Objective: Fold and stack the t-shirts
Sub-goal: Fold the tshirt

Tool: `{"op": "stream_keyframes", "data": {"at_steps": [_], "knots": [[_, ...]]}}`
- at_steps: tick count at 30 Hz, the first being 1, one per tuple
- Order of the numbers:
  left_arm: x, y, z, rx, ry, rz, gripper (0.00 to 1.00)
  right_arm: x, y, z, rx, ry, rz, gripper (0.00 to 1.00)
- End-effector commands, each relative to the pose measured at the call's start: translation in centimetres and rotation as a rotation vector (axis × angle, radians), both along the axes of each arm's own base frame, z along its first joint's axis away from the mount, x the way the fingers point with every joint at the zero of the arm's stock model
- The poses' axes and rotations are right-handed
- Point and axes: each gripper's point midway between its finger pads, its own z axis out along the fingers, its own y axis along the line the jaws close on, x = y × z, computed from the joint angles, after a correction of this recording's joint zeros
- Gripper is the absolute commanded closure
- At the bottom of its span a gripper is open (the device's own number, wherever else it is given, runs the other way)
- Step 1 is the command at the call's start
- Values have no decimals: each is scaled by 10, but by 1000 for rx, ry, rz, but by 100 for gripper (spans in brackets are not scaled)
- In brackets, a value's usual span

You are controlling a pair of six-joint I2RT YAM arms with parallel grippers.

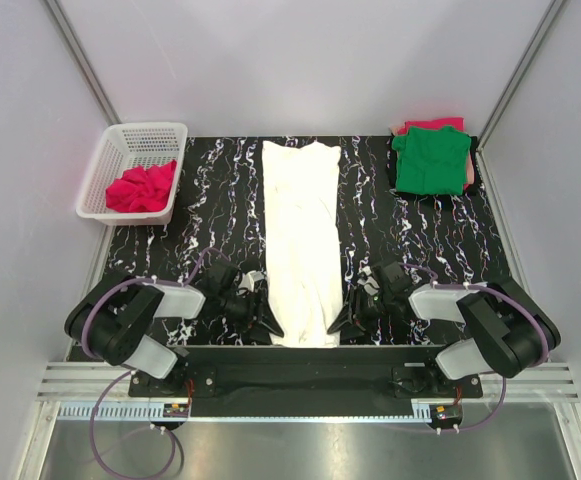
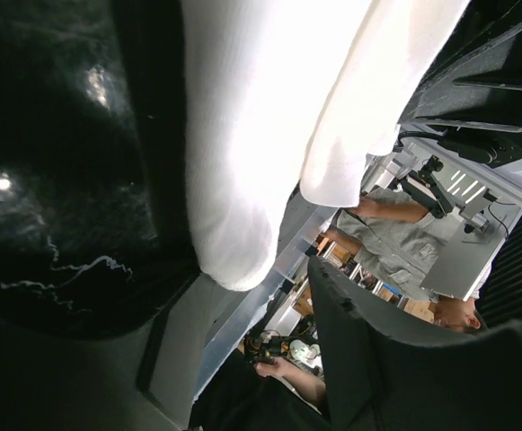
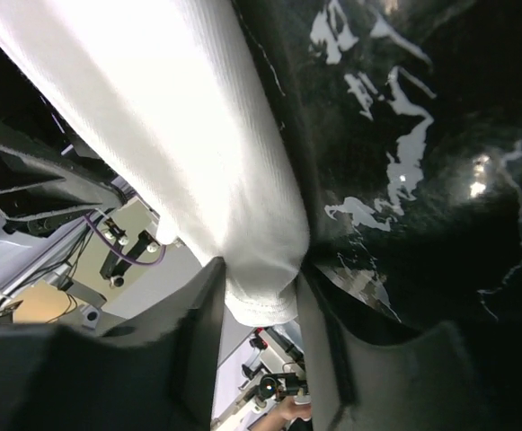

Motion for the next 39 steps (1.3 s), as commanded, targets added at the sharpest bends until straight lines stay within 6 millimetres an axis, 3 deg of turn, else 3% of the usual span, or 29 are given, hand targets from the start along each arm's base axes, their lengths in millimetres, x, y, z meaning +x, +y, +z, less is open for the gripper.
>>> {"op": "stream_keyframes", "data": {"at_steps": [1, 4, 8, 13, 15, 29, 33, 38, 39], "knots": [[-9, 35, -56, 265, -13, 49, 49, -24, -38, -49, -256, 73, -41, 62], [-12, 37, -58, 270, -10, 49, 53, -24, -38, -51, -263, 75, -40, 65], [-15, 38, -60, 276, -2, 43, 67, -22, -37, -53, -268, 79, -35, 76], [-15, 38, -60, 277, 8, 40, 95, -21, -36, -54, -269, 86, -32, 100], [-15, 37, -59, 272, 9, 41, 99, -20, -35, -53, -264, 83, -31, 100], [12, 29, -25, 269, -89, 65, 100, 4, -28, -12, -249, -26, -36, 100], [19, 26, -21, 267, -104, 72, 100, 3, -28, -15, -254, -18, -34, 100], [14, 28, -27, 272, -89, 60, 100, -2, -29, -23, -256, 2, -14, 100], [14, 28, -28, 273, -90, 62, 95, -3, -30, -24, -257, 7, -11, 91]]}}
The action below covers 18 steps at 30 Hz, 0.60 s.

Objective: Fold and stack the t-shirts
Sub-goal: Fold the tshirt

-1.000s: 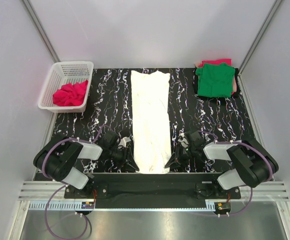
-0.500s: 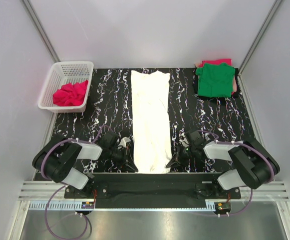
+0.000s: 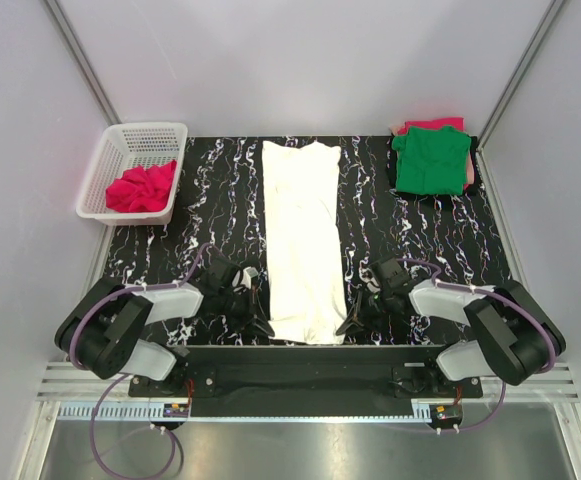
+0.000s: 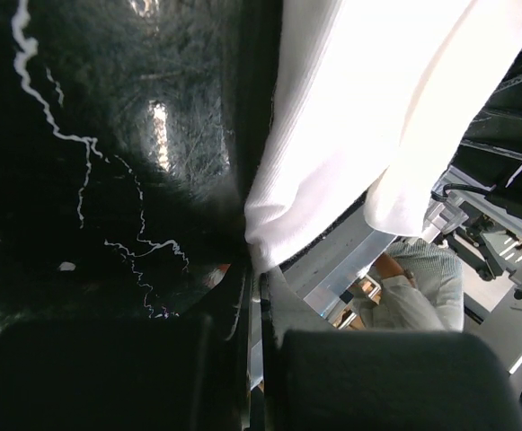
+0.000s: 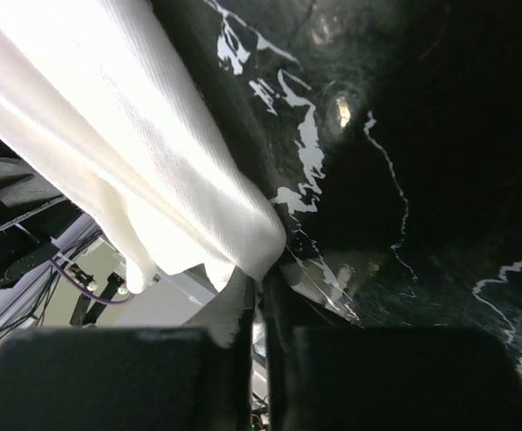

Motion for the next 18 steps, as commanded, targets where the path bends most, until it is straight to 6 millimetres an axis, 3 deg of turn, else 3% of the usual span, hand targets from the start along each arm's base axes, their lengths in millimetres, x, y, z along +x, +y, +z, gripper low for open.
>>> {"op": "stream_keyframes", "data": {"at_steps": [1, 3, 4, 7, 10, 18], "knots": [[-1, 15, -19, 105, -14, 12, 88, -10, -13, -17, -84, 38, 15, 77], [-1, 15, -19, 101, -15, 14, 70, -10, -12, -19, -83, 43, 15, 61], [-1, 15, -20, 105, -13, 16, 58, -10, -13, -20, -88, 46, 14, 57], [-1, 15, -19, 103, -8, 17, 41, -9, -13, -20, -87, 40, 17, 50], [1, 14, -18, 101, -15, 21, 37, -10, -14, -21, -91, 35, 22, 50], [2, 17, -28, 135, 1, 9, 37, -18, -22, -36, -126, 53, 27, 49]]}}
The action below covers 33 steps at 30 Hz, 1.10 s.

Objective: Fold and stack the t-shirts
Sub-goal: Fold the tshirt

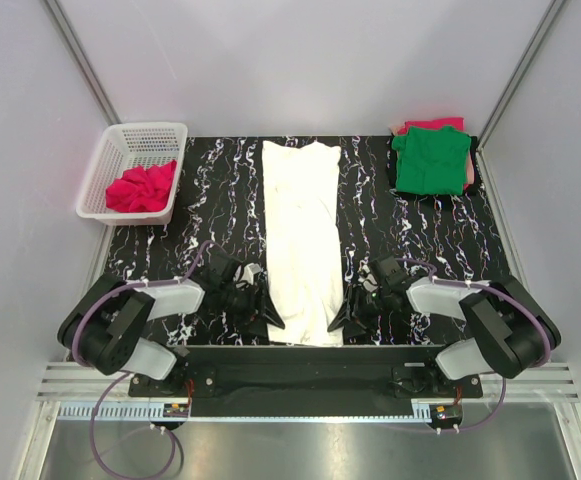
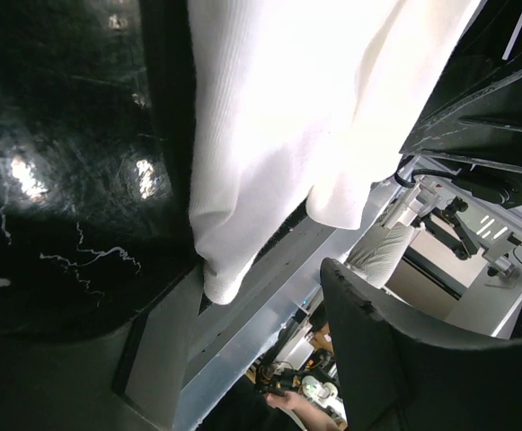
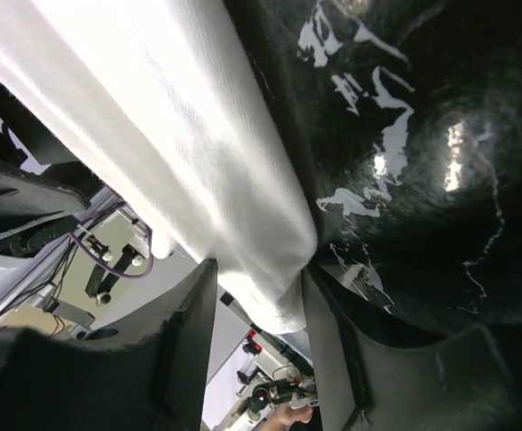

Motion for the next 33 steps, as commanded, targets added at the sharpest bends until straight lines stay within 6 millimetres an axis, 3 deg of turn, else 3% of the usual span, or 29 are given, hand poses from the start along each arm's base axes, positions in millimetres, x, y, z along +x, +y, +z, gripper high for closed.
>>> {"op": "stream_keyframes", "data": {"at_steps": [1, 9, 15, 27, 33], "knots": [[-1, 28, -44, 210, -19, 28, 37, -18, -34, -47, -205, 27, -6, 49], [4, 30, -53, 255, -7, 44, 38, -32, -37, -58, -197, 77, -5, 49], [4, 53, -60, 346, -7, 62, 39, -37, -46, -54, -224, 53, -10, 50], [45, 52, -58, 379, -32, 56, 40, -33, -43, -51, -219, 58, -5, 51], [26, 47, -62, 327, 18, 40, 42, -31, -41, -50, -219, 61, -4, 52]]}}
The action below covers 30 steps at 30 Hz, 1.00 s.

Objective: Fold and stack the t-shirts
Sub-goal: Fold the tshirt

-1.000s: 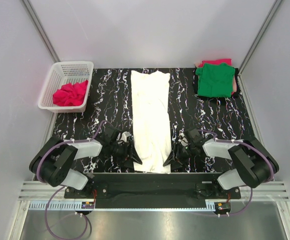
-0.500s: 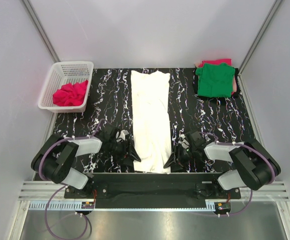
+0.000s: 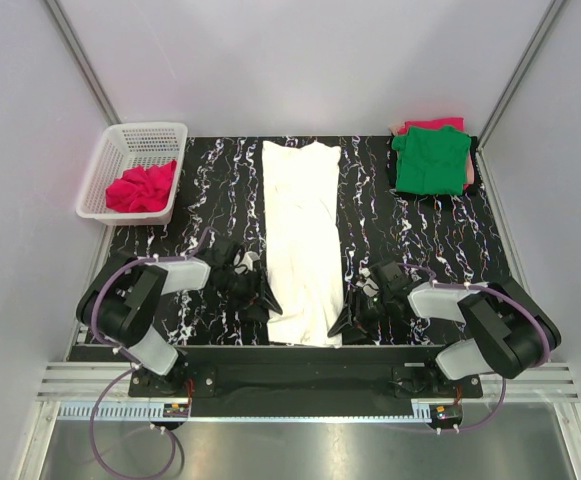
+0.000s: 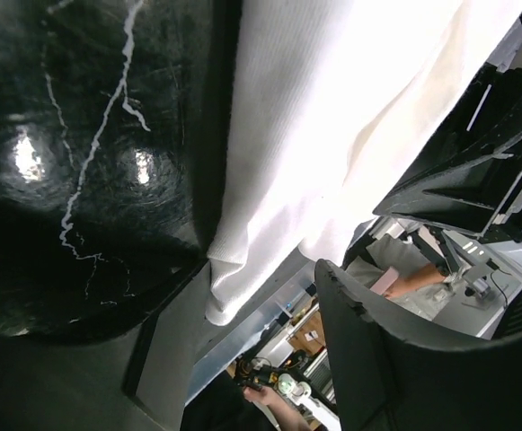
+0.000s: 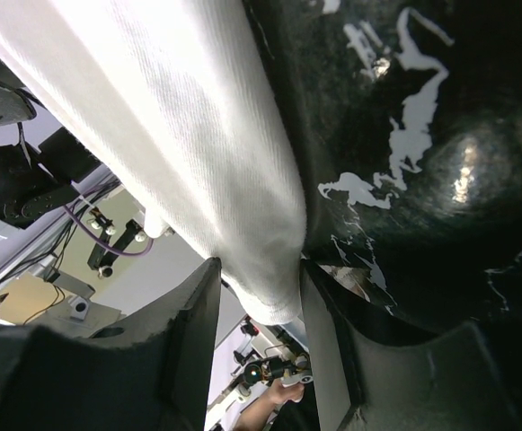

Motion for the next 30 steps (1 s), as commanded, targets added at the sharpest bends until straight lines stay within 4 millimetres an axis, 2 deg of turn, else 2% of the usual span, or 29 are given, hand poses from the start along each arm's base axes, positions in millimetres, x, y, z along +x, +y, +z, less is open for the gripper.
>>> {"op": "stream_keyframes", "data": {"at_steps": [1, 5, 11, 17, 21, 22, 25, 30], "knots": [[-15, 43, -59, 267, -50, 6, 42, -17, -43, -50, -297, 48, -41, 51], [-29, 43, -52, 234, -50, 7, 42, -11, -40, -49, -297, 42, -44, 51], [-51, 36, -54, 223, -22, -51, 42, -5, -36, -51, -299, 48, -43, 52], [-38, 24, -52, 208, -56, -50, 45, -2, -34, -46, -283, 41, -55, 52], [-36, 15, -58, 199, -40, -71, 56, -6, -36, -48, -289, 53, -53, 52], [-38, 12, -59, 199, -31, -83, 65, -7, -36, -49, -290, 55, -53, 52], [-44, 9, -60, 202, -24, -96, 78, -9, -37, -49, -289, 58, -51, 52], [-49, 10, -57, 196, -17, -91, 89, -9, -38, -49, -292, 57, -53, 52]]}}
